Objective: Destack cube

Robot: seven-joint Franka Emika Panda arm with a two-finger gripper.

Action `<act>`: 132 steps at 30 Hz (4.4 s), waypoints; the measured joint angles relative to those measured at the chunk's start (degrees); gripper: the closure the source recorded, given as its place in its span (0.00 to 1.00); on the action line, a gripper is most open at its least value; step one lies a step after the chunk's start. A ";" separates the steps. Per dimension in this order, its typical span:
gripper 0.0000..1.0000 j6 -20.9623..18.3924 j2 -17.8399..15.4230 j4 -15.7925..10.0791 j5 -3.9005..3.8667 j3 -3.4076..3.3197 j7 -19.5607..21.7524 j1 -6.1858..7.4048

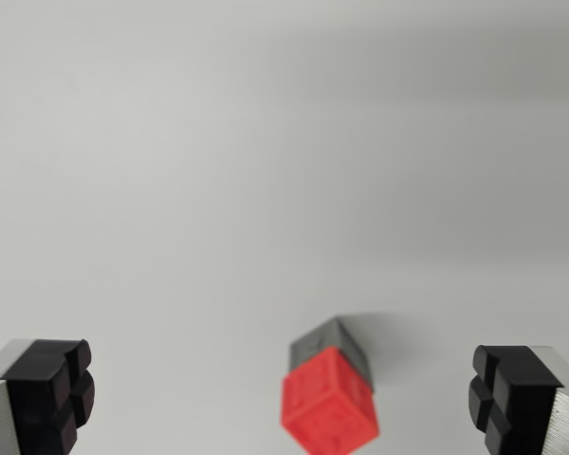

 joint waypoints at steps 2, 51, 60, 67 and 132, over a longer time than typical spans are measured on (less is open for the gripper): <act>0.00 0.00 0.00 0.00 0.00 0.00 0.00 0.00; 0.00 8.44 -8.15 -16.30 -0.92 -0.16 -13.23 -0.43; 0.00 12.28 -11.57 -23.28 -1.46 -0.57 -19.47 -0.48; 0.00 15.42 -14.23 -28.77 -2.01 -1.03 -24.55 -0.48; 1.00 49.15 2.71 -44.83 1.63 -2.03 -44.28 -0.49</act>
